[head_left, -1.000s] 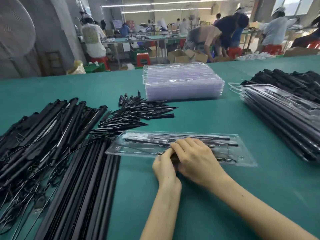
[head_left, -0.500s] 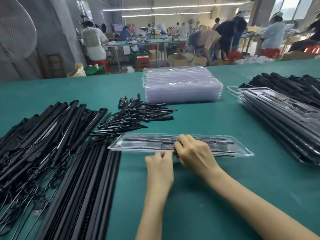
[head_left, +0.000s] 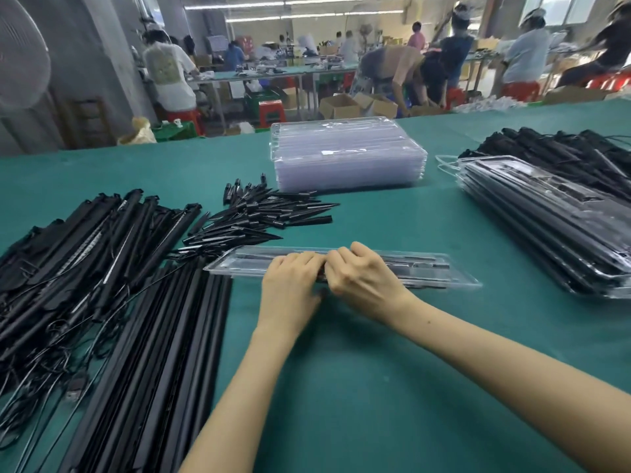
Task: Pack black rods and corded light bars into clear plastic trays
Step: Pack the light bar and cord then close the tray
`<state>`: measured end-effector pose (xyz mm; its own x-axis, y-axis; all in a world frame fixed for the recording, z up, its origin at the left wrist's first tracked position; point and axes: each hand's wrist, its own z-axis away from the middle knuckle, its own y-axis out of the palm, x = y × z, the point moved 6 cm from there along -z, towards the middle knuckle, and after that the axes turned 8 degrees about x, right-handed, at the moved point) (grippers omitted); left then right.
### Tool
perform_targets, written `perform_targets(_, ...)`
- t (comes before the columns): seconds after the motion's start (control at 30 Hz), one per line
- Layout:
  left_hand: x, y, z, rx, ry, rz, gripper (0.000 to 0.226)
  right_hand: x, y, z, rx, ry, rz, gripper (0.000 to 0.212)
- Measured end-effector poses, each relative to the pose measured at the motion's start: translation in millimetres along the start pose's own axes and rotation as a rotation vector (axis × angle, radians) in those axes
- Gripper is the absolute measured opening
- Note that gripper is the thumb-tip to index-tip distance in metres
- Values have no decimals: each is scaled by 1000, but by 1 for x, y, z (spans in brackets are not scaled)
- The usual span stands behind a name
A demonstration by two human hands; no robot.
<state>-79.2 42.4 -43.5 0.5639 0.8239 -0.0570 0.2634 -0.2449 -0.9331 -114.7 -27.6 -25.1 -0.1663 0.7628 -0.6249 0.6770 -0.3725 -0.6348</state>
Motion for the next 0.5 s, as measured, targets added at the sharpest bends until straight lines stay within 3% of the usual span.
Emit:
perform_targets(0.1, -10, -7, 1, -65, 18, -76, 34, 4, 4, 2, -4, -46, 23, 47)
perform_targets(0.27, -15, -7, 4, -70, 72, -221, 40, 20, 15, 8, 55, -173, 53, 23)
perform_targets(0.4, -15, -6, 0, -39, 70, -201, 36, 15, 13, 6, 52, -128, 9, 28)
perform_targets(0.5, -11, 0, 0, -51, 47, -117, 23, 12, 14, 8, 47, -94, -48, 15)
